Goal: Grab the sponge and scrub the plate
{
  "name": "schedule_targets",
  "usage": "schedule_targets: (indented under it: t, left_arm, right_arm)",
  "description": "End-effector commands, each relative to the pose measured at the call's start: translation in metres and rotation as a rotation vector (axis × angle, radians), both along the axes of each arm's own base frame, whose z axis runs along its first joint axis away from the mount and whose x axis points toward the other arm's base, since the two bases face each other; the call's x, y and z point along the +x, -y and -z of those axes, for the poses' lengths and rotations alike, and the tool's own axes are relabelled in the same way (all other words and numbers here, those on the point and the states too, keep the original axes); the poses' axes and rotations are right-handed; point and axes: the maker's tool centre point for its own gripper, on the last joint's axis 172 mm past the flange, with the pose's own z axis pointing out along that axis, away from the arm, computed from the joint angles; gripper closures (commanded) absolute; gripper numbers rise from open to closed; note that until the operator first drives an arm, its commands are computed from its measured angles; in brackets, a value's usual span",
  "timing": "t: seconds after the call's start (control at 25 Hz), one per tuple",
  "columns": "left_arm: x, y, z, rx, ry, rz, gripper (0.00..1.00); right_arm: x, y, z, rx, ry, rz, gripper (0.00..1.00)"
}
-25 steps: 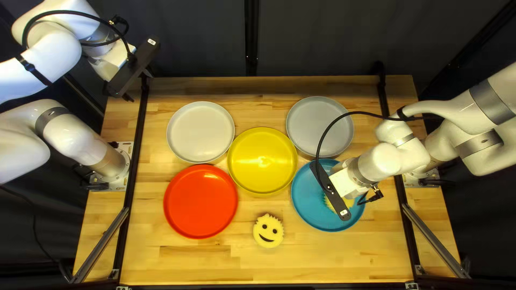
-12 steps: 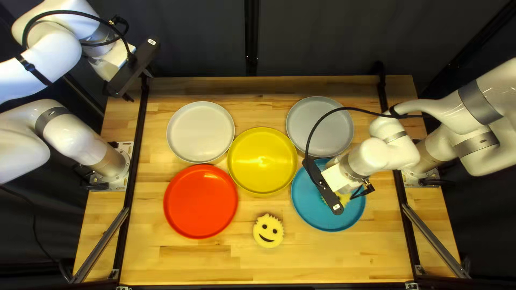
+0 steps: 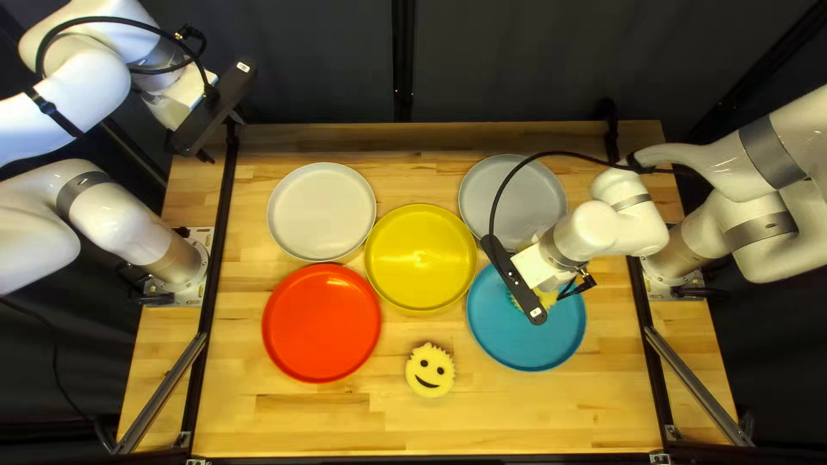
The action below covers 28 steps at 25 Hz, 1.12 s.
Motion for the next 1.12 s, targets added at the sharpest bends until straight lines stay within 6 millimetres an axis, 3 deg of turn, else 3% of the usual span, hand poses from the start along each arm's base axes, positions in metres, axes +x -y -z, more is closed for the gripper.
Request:
schedule_targets:
  t: [0.04, 0.24, 0.6, 0.76, 0.96, 1.12]
  left_arm:
    - [0.0, 0.0, 0.0, 0.0, 0.0, 0.0, 0.0]
    - [0.0, 0.0, 0.0, 0.0, 0.0, 0.0, 0.0]
    - [0.0, 0.0, 0.0, 0.0, 0.0, 0.0, 0.0]
    - [0.0, 0.0, 0.0, 0.0, 0.0, 0.0, 0.0]
    - [0.0, 0.0, 0.0, 0.0, 0.0, 0.0, 0.0]
    - [0.0, 0.0, 0.0, 0.0, 0.0, 0.0, 0.0]
  right_arm:
    - [-0.01, -0.017, 0.004, 0.0, -0.013, -0.009, 1.0]
    - [-0.016, -0.023, 0.003, 0.0, -0.025, -0.023, 1.0]
    - [0.007, 0.026, 0.005, -0.003, -0.009, -0.011, 1.0]
    - [0.012, 0.035, 0.008, -0.009, -0.002, -0.018, 1.0]
    - [0.006, 0.022, 0.01, -0.023, 0.0, -0.04, 1.0]
    - [-0.006, -0.001, 0.008, -0.034, -0.002, -0.065, 1.0]
